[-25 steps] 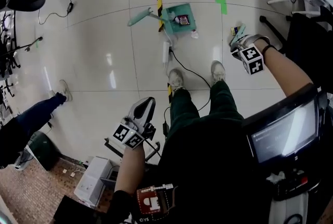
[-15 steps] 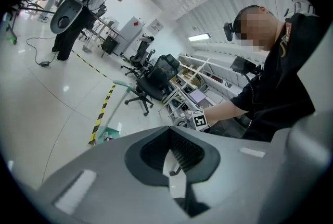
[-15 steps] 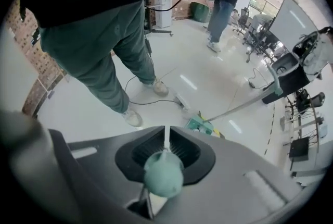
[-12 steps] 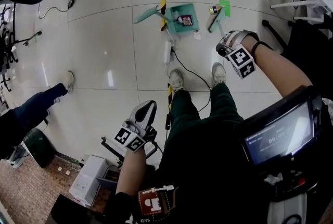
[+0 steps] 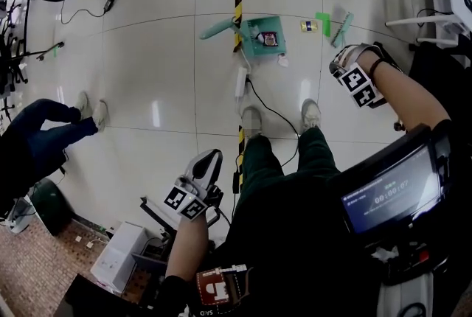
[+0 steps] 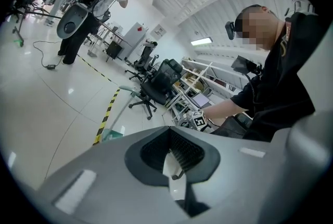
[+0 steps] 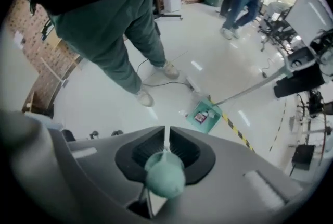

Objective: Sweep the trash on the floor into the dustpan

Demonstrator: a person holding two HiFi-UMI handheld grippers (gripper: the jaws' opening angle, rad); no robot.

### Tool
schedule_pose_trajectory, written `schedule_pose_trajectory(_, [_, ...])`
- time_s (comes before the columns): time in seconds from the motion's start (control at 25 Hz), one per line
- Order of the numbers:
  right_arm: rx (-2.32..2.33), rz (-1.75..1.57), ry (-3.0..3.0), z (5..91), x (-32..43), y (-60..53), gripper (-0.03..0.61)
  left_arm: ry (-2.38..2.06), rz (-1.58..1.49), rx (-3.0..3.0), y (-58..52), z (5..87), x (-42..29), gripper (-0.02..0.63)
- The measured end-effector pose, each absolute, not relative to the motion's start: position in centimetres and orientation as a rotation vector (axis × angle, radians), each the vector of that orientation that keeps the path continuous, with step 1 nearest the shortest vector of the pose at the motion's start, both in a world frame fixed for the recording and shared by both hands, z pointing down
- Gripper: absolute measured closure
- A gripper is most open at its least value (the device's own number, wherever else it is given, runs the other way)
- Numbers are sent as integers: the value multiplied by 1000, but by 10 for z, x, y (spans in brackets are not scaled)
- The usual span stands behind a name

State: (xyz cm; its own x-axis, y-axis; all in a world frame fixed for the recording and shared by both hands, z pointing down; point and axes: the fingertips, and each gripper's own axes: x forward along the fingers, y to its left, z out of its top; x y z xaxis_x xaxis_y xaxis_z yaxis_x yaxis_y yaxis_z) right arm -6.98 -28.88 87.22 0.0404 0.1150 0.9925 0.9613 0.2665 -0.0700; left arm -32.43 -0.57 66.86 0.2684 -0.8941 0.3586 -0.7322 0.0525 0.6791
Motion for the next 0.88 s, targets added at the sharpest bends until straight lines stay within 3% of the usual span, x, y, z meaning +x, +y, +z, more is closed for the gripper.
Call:
schedule_pose_trajectory(0.52, [-1539, -1097, -1029, 948, -107, -203, 555, -1582, -260, 1621, 39, 674, -346, 615])
schedule_pose_trajectory(0.88, [-1528, -1247, -1272, 898, -174, -156, 557, -1612, -282, 1624, 37, 670, -355, 615])
